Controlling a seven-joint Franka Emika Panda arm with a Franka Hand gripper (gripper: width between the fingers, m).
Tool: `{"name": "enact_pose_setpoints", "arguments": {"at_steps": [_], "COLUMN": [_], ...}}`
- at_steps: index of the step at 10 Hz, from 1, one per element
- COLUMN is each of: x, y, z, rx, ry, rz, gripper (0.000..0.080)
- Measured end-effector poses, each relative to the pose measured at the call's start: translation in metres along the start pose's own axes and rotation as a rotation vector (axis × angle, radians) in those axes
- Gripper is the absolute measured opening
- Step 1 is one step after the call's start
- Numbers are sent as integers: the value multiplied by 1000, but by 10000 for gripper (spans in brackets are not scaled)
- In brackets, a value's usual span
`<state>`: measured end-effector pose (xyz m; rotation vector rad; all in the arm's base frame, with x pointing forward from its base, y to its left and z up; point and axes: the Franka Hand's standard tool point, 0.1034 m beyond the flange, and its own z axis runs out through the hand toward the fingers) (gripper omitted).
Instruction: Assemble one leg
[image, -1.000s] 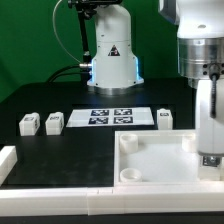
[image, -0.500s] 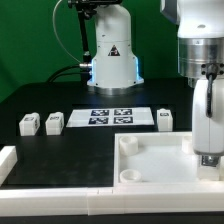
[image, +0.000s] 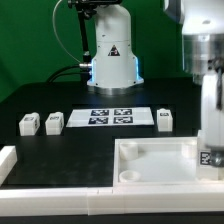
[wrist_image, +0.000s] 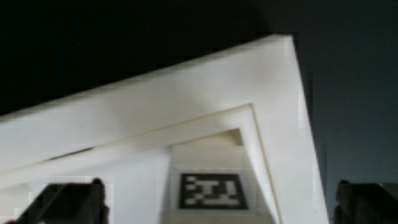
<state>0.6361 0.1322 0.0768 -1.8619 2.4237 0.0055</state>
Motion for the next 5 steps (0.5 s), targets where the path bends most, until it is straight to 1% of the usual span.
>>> {"name": "enact_pose_setpoints", "arguments": {"at_steps": [1,3,5], "x": [2,2,2], "y": [2,3,3], "z": [-6,-2,-2], "rx": [-1,-4,-5], "ry": [-9,-4,-4], "rz": [-15,-17,-17], "gripper": [649,649,649]}}
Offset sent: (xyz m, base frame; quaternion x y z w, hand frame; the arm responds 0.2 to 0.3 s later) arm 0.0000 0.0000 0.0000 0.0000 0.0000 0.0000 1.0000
